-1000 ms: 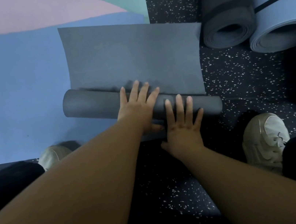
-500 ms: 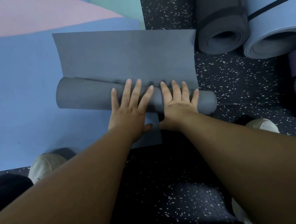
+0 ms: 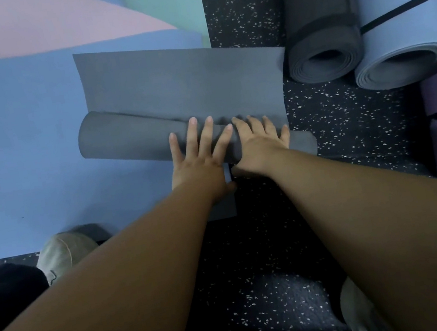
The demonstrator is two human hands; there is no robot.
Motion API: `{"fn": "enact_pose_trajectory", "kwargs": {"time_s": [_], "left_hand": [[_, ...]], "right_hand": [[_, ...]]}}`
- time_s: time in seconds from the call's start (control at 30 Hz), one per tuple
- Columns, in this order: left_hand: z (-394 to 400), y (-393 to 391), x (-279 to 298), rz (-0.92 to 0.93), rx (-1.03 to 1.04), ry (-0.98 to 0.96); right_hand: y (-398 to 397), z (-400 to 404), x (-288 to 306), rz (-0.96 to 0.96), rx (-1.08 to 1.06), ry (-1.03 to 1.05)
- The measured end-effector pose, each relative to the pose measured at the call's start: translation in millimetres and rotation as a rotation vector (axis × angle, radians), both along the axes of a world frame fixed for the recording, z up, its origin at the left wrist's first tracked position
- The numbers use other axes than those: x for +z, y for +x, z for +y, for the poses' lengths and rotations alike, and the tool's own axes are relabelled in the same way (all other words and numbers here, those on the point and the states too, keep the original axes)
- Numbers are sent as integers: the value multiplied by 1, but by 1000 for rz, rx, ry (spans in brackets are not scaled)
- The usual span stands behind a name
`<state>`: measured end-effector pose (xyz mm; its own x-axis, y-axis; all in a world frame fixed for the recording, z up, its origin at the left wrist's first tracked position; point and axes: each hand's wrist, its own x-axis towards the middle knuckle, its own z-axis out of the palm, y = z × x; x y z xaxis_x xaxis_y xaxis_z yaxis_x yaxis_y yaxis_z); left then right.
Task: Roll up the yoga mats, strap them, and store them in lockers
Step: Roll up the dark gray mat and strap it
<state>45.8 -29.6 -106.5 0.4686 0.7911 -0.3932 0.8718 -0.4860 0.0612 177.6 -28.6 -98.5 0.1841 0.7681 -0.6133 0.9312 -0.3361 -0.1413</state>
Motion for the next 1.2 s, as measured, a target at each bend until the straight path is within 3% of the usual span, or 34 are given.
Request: {"fn": "enact_pose_trajectory", "kwargs": {"time_s": [0.97,1.07,1.2], "left_hand": [[15,17,0,150,57,-119],[25,18,5,138,30,-99],[42,21,12,69,9,-93]], "right_hand": [[-2,-7,-16,-52,-1,207],[-5,-16,-16,-56,5,300],[-19,-43,-35,-182,-46,593]]}}
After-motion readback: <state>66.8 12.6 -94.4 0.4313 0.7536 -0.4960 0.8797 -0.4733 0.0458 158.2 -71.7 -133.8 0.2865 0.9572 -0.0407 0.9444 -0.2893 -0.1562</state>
